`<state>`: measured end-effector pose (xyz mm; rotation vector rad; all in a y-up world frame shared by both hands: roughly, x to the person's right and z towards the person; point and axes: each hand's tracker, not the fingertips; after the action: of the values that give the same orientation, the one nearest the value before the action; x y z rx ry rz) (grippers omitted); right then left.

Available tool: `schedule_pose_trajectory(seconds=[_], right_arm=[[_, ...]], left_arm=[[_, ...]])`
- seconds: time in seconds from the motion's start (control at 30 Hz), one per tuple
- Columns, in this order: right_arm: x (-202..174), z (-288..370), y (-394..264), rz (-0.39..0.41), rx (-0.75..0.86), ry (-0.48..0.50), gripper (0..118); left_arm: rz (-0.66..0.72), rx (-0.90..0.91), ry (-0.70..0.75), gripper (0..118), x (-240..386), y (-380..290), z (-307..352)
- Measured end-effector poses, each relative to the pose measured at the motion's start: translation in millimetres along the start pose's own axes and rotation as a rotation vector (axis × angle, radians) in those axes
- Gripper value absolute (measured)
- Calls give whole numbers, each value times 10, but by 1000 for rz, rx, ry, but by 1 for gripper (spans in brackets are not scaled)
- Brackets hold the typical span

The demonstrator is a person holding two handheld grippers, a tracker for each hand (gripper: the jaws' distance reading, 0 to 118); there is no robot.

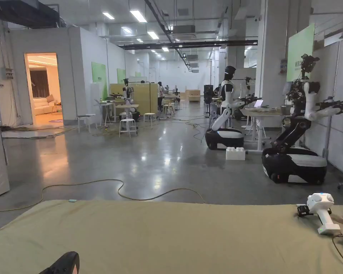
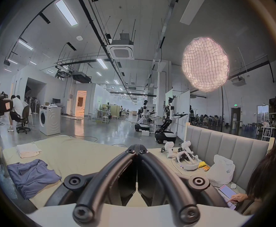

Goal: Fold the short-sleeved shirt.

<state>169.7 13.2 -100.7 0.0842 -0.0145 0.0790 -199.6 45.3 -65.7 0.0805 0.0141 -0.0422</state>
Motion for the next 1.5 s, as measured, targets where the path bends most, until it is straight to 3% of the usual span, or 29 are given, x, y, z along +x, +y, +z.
schedule_pose_trajectory(seconds=[0.7, 0.73, 0.87, 0.97, 1.0, 1.07, 1.1, 1.13, 1.23, 1.3, 1.33, 1.37, 1.43, 1.5], right_arm=[[-78, 32, -32, -7, 12, 26, 0], [-82, 31, -34, -2, 9, 47, 0], [-140, 1, -73, 102, -4, -32, 0], [-112, -27, -82, 105, -21, -7, 0], [-116, -42, -85, 133, -31, -3, 0], [-152, -73, -109, 341, -28, 3, 0], [-206, -94, -154, 521, -20, -6, 0], [-273, -113, -248, 755, -4, -18, 0], [-334, -139, -652, 1357, 57, 4, 0], [-286, -122, -898, 1607, 93, 77, 0], [-253, -104, -998, 1679, 107, 114, 0], [-221, -85, -1041, 1696, 98, 141, 0], [-219, -88, -1045, 1632, 66, 139, 0], [-210, -114, -930, 1487, 52, 52, 0]], left_arm=[[11, -35, 32, 0, -66, -82, -34], [14, -34, 30, 0, -71, -83, -32], [-24, -43, 49, 0, -69, -70, -44], [-29, -63, 44, 0, -94, -75, -83], [-98, -81, 69, 0, -55, -79, -114], [-391, -101, 58, 0, 111, -156, -195], [-659, -95, 79, 0, 239, -268, -230], [-941, -83, 126, 0, 362, -465, -271], [-1485, -85, 10, 0, 431, -994, -283], [-1721, -97, -101, 0, 420, -1289, -230], [-1797, -85, -148, 0, 386, -1418, -183], [-1807, -82, -153, 0, 378, -1488, -160], [-1679, -104, -170, 0, 417, -1453, -150], [-1439, -137, -95, 0, 425, -1229, -210]])
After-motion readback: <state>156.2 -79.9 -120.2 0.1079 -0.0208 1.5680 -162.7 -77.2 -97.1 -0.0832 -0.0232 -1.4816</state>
